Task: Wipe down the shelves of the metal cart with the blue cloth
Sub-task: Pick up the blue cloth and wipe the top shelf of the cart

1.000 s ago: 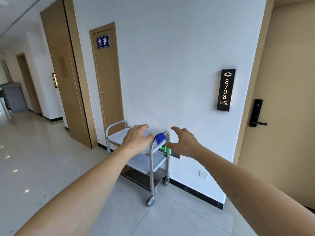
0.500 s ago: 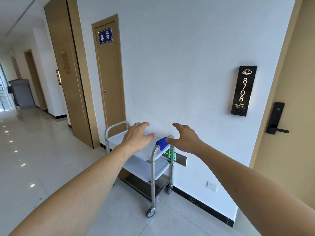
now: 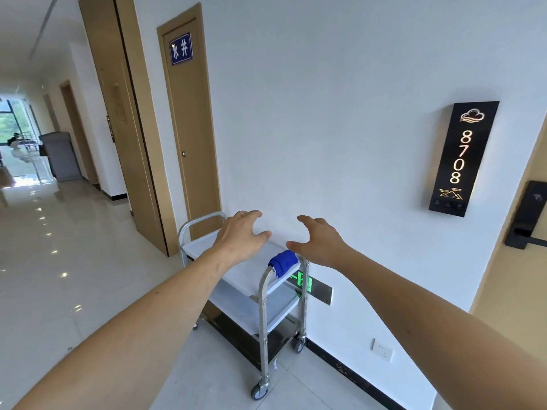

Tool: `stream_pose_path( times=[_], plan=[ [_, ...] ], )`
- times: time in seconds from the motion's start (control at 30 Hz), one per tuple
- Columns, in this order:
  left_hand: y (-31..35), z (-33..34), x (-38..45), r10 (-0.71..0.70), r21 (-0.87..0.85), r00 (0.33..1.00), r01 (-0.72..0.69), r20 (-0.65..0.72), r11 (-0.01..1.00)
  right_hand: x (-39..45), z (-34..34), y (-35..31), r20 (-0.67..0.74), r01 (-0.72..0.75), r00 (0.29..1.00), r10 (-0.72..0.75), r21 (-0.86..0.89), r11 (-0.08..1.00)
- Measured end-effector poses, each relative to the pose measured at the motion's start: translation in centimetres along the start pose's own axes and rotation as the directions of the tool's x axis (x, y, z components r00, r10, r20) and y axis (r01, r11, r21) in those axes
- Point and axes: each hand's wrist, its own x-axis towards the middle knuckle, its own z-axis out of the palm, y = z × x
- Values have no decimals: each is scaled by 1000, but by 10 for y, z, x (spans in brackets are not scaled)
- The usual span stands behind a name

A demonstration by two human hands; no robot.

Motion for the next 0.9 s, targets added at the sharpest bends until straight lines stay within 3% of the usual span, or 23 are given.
stream_pose_path(
  times=[0.43, 0.9],
  plan=[
    [-78, 34, 110, 43, 5, 998, -44, 43, 999, 120, 63, 8, 10, -58, 998, 58, -21, 998],
    [-197, 36, 274, 169, 7, 969, -173, 178, 985, 274, 141, -29, -58, -278, 959, 276, -21, 960]
  ],
)
